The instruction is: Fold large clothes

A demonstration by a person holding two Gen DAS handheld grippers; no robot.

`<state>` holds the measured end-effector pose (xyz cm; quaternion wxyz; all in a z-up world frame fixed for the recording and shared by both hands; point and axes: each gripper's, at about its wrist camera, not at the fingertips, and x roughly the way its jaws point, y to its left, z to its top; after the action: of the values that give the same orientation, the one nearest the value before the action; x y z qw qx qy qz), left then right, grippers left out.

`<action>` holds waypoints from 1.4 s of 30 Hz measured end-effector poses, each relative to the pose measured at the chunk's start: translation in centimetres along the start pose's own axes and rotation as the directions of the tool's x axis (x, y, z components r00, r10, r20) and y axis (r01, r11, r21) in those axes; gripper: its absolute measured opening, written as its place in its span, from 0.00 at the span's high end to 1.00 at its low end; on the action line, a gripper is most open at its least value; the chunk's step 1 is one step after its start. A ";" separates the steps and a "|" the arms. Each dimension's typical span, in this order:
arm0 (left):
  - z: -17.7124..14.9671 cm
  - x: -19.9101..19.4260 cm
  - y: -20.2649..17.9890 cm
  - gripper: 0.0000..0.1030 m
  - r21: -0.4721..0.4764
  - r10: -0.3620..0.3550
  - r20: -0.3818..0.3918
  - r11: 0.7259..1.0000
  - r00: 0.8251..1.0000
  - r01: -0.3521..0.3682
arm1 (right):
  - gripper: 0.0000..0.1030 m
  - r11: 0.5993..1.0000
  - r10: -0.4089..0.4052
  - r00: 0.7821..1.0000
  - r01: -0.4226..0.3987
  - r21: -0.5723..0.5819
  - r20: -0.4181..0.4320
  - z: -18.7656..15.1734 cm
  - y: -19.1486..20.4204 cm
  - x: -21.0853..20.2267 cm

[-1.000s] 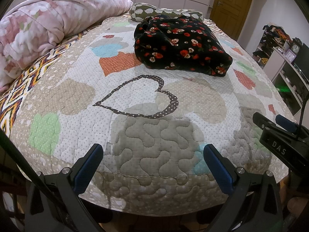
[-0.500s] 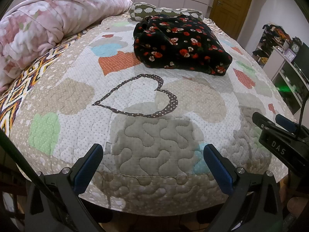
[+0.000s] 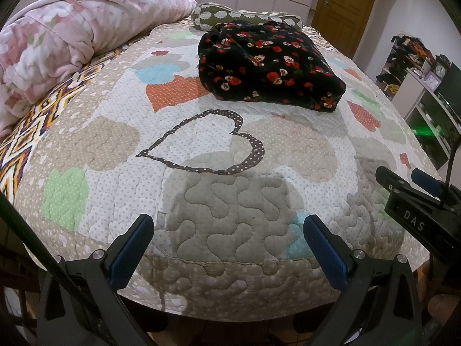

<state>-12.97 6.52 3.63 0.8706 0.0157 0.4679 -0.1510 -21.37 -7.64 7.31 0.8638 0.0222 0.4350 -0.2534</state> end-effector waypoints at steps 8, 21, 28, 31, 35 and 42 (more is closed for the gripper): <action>-0.1 0.0 0.0 0.00 -0.002 0.004 0.002 1.000 1.000 -0.004 | 0.27 1.000 0.000 1.000 0.000 -0.003 0.000 -0.1 0.0 0.0; -0.3 -0.1 0.0 0.00 -0.001 0.004 0.004 1.000 1.000 -0.004 | 0.27 1.000 -0.007 1.000 0.007 -0.014 0.006 0.0 0.0 -0.2; 0.0 -0.1 -0.1 0.00 0.005 -0.008 0.004 1.000 1.000 0.008 | 0.27 1.000 -0.011 1.000 0.011 -0.026 0.011 0.1 0.3 -0.4; 0.0 -0.1 -0.1 0.00 0.005 -0.008 0.005 1.000 1.000 0.008 | 0.26 1.000 -0.010 1.000 0.010 -0.029 0.012 0.0 0.5 -0.4; 0.0 0.0 -0.1 0.00 0.004 -0.005 0.002 1.000 1.000 0.005 | 0.26 1.000 -0.006 1.000 0.006 -0.028 0.015 0.0 0.4 -0.4; 0.0 0.0 0.1 0.00 0.003 0.005 0.005 1.000 1.000 -0.005 | 0.26 0.999 0.007 1.000 -0.006 -0.036 0.027 0.1 0.8 -0.5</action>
<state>-13.02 6.59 3.64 0.8721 0.0178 0.4656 -0.1495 -21.13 -6.73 7.58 0.8708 0.0047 0.4275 -0.2428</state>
